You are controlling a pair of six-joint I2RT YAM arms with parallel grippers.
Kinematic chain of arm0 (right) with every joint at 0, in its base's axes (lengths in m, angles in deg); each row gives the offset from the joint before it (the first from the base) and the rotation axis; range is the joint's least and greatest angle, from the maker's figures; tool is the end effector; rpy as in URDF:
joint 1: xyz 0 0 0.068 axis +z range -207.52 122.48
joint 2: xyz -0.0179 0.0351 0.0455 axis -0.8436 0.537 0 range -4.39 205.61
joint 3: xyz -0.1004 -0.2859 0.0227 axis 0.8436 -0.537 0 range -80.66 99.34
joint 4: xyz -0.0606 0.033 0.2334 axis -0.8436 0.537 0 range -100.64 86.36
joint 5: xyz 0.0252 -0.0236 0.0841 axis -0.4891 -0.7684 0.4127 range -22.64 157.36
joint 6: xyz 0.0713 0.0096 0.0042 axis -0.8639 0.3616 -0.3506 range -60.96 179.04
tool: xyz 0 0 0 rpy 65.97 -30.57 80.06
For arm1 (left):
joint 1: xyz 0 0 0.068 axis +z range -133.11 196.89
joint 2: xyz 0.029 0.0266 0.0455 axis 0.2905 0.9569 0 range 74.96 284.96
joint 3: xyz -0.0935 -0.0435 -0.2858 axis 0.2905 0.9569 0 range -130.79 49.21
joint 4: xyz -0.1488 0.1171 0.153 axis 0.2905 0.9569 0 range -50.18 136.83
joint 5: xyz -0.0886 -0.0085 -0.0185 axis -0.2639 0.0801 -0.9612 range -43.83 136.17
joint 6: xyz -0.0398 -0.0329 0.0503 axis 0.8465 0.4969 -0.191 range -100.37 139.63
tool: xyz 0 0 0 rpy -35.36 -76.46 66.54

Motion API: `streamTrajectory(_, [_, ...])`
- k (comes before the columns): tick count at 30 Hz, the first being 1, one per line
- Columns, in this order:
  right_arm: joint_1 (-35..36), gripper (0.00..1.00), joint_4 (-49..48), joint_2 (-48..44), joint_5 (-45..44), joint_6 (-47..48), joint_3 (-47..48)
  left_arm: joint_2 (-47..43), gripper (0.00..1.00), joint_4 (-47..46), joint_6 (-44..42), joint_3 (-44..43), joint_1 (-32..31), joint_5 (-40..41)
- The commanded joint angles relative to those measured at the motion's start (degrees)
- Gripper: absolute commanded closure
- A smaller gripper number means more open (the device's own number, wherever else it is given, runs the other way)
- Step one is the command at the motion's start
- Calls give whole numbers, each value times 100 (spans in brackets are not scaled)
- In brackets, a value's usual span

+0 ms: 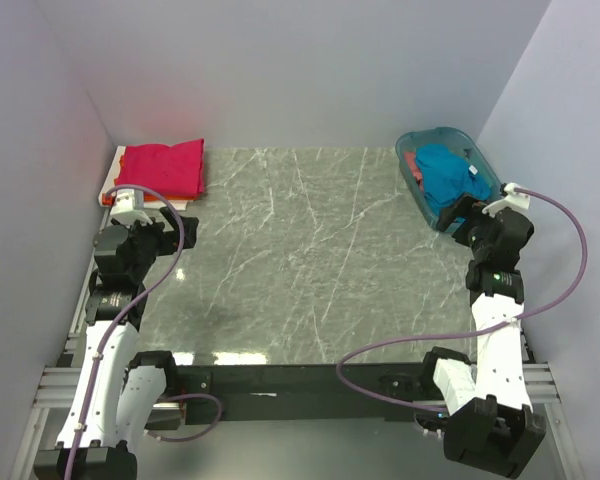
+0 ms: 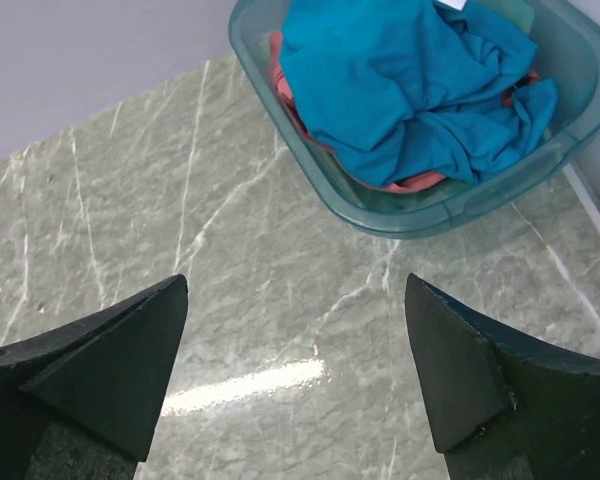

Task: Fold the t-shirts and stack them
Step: Grab the tshirt from the pile

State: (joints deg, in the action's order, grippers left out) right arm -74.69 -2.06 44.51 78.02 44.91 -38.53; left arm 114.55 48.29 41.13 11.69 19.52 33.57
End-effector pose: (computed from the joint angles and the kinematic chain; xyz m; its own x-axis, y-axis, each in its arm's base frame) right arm 0.1794 -0.0438 0.3344 -0.2161 0.3179 -0.9232 0.1778 0.9425 0.2829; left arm 0.1501 -0.0061 0.3298 -0.2320 -0.3688 -0.9001 0.0907 0.9131 -0.3975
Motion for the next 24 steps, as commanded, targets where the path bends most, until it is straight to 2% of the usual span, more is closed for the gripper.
streamTrajectory(1, [-41,5,-382,-205,487,208,16,-31,1,-12,-75,-71,-9,21])
streamTrajectory(4, [-41,5,-384,-285,1479,979,-82,-57,0,-29,-67,-63,-8,3])
streamTrajectory(5, [-32,5,-331,-294,1805,1652,-91,-66,1,-30,-41,-54,-17,-14])
streamTrajectory(7, [-32,5,1,-163,2133,2062,75,-92,1,-47,-40,-45,-8,-23])
streamTrajectory(10, [-32,5,179,223,1872,2257,374,-75,1,-30,-40,-54,-17,-23])
streamTrajectory(12, [-41,5,450,846,1652,2213,872,-83,0,-21,-49,-71,-17,-32])
streamTrajectory(17, [-146,16,733,2270,1055,2029,2051,-127,0,-47,-23,-45,-9,-85])
streamTrajectory(21, [-146,19,742,3036,458,1818,2605,-163,0,-47,-23,-45,-8,-93])
streamTrajectory(24, [-146,26,855,3800,349,1765,3097,-154,0,-56,-14,-54,-17,-129])
